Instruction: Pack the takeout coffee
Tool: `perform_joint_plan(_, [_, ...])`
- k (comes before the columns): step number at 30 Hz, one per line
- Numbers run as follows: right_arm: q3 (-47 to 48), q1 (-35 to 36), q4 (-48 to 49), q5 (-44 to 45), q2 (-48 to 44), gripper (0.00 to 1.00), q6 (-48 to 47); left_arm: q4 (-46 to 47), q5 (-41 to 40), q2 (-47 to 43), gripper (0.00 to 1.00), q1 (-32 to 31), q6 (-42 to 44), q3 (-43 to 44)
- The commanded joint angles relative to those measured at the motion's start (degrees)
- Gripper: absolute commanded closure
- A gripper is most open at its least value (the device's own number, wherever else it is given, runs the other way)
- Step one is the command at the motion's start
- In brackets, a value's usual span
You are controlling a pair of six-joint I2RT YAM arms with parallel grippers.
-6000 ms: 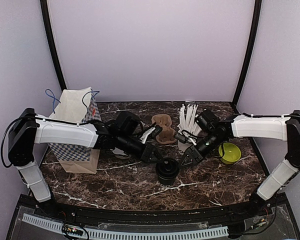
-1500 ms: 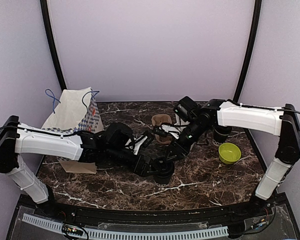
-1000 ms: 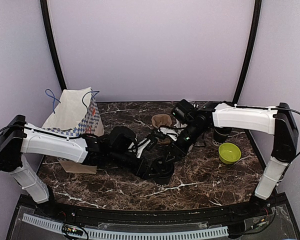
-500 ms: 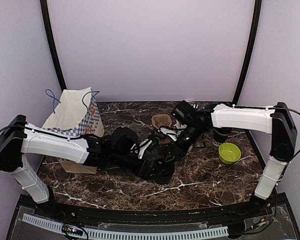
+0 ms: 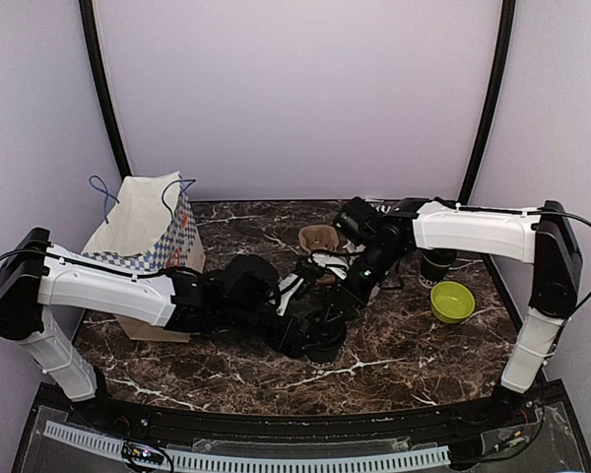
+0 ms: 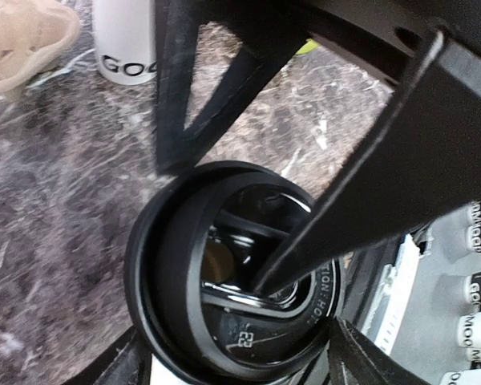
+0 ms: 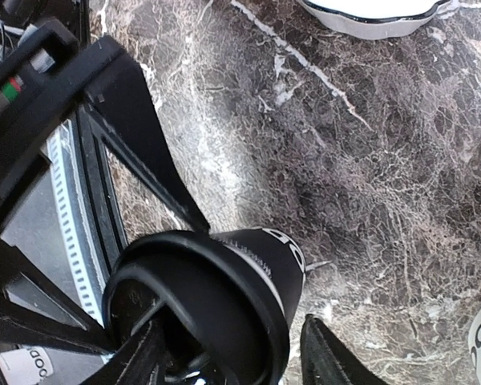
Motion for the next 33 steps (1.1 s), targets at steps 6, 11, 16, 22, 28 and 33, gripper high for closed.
perform_joint_plan(6, [3.33,1.62,-5.86,0.03,-2.74,0.36,-5.63,-14.06,-10.48,-3.47,0.19,0.88,4.82,3.86])
perform_joint_plan(11, [5.41,1.58,-7.79,-1.67,-3.28,0.34,-7.37,-15.78,-11.33,-6.60,0.18,0.88,6.82,6.47])
perform_joint_plan(16, [7.58,1.59,-9.38,-4.02,-4.23,0.30,-9.85,-18.98,-14.69,-10.50,0.15,0.89,10.94,9.93])
perform_joint_plan(22, [8.87,3.62,-8.73,2.06,-5.87,0.27,-14.07,-21.56,-24.42,-12.65,0.09,1.73,11.97,13.27])
perform_joint_plan(28, [6.34,9.44,-4.67,15.51,-7.42,0.22,-20.27,-22.28,-30.28,-14.72,0.06,4.88,6.69,13.31])
perform_joint_plan(33, [4.11,12.17,-2.08,19.97,-6.11,0.20,-22.14,-21.82,-31.83,-18.65,0.06,7.66,2.05,10.28])
